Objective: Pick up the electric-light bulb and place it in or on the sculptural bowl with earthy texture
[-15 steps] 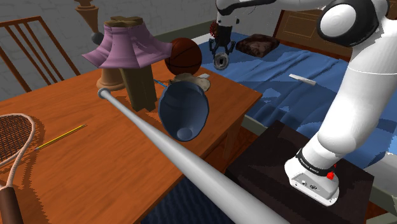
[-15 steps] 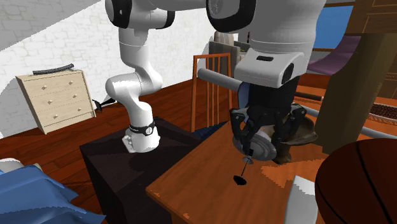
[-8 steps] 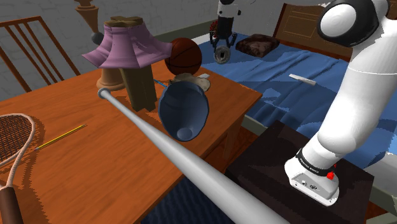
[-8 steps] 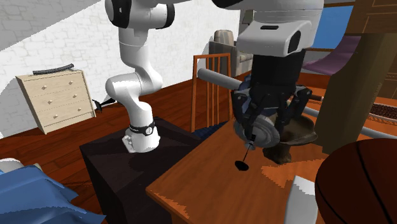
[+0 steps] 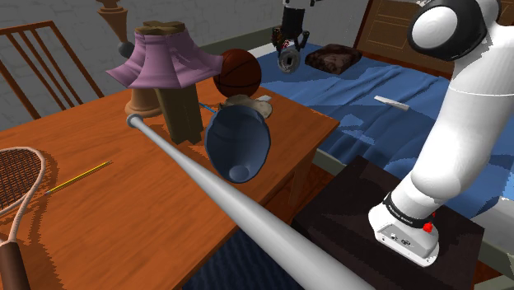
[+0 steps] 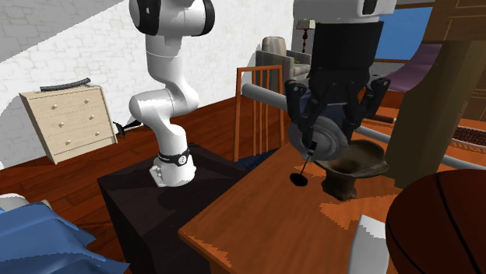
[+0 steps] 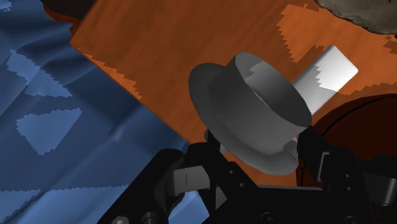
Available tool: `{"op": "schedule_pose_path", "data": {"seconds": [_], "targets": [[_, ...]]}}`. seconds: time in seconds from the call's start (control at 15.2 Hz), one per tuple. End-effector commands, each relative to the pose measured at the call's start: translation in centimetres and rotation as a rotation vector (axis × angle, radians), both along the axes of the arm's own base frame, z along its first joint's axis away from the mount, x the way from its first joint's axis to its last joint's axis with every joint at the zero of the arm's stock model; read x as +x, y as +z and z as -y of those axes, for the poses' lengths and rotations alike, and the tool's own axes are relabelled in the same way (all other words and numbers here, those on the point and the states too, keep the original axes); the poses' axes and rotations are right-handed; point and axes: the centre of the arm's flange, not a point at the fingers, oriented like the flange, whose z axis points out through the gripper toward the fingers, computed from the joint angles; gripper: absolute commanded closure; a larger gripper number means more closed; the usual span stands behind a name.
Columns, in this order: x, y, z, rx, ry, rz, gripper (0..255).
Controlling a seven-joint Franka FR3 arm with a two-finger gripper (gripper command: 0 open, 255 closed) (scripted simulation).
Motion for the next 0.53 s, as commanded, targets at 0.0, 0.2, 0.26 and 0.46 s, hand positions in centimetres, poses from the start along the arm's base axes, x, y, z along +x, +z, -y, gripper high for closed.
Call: {"op": "schedule_pose_path", "data": {"seconds": [0.0, 0.2, 0.26, 0.46], "targets": [[0.0, 1.1, 0.1, 0.000, 0.000, 0.000, 255], [-0.1, 1.5, -2.6, 0.000, 0.000, 0.000, 255], [-0.2, 1.6, -3.9, 0.000, 0.000, 0.000, 255], [-0.3, 1.7, -7.8, 0.000, 0.000, 0.000, 255]]}}
